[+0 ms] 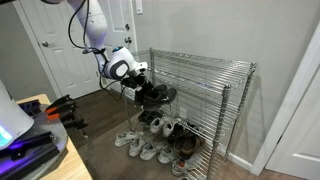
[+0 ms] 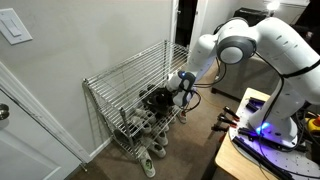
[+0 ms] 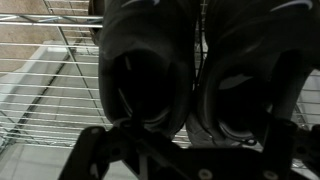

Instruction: Move the black shoes to the rack above them

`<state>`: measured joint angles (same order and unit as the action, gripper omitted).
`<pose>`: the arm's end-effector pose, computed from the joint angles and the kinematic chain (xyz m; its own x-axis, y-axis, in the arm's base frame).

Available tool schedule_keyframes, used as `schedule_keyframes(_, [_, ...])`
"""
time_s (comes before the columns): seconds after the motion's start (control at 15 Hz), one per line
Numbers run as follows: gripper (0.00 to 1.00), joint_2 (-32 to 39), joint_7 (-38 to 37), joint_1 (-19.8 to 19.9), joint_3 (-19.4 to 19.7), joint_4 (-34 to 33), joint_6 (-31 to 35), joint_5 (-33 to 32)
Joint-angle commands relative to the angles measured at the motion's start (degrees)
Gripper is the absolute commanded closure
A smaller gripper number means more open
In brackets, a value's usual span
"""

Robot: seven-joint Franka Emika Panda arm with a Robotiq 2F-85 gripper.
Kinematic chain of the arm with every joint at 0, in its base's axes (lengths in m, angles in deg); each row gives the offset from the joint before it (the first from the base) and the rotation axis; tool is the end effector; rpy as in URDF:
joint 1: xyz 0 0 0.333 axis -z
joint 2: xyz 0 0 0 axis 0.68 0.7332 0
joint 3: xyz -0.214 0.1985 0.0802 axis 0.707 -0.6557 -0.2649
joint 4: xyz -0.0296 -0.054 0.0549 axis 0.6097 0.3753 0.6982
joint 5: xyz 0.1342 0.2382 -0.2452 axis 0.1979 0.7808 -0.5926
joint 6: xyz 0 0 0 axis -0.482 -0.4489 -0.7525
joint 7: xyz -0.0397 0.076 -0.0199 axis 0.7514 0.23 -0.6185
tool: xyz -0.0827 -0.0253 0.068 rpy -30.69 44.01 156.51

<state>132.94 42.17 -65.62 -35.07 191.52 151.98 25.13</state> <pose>0.5570 0.0800 0.0316 0.8768 0.0126 0.4807 -0.0373 -0.9949 0.0941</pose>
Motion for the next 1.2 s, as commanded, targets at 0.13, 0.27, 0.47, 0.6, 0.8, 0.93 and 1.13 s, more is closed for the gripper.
schedule_keyframes(0.13, [0.00,-0.2,-1.1,-2.2,2.6,2.4,-0.1,2.7])
schedule_keyframes(0.27, [0.00,0.2,-1.2,-1.7,2.3,2.4,-0.1,2.6])
schedule_keyframes(0.47, [0.00,1.1,-1.6,-0.5,0.9,2.0,-0.1,1.9])
schedule_keyframes(0.6, [0.00,1.8,-1.6,-0.2,0.3,1.8,-0.1,1.7])
schedule_keyframes(0.8, [0.00,2.4,-1.6,0.3,-0.7,1.7,-0.1,1.3])
schedule_keyframes(0.93, [0.00,2.3,-1.3,2.0,-2.8,1.2,-0.1,0.0])
schedule_keyframes(1.13, [0.00,2.3,-1.1,3.3,-4.7,0.6,-0.1,-0.9])
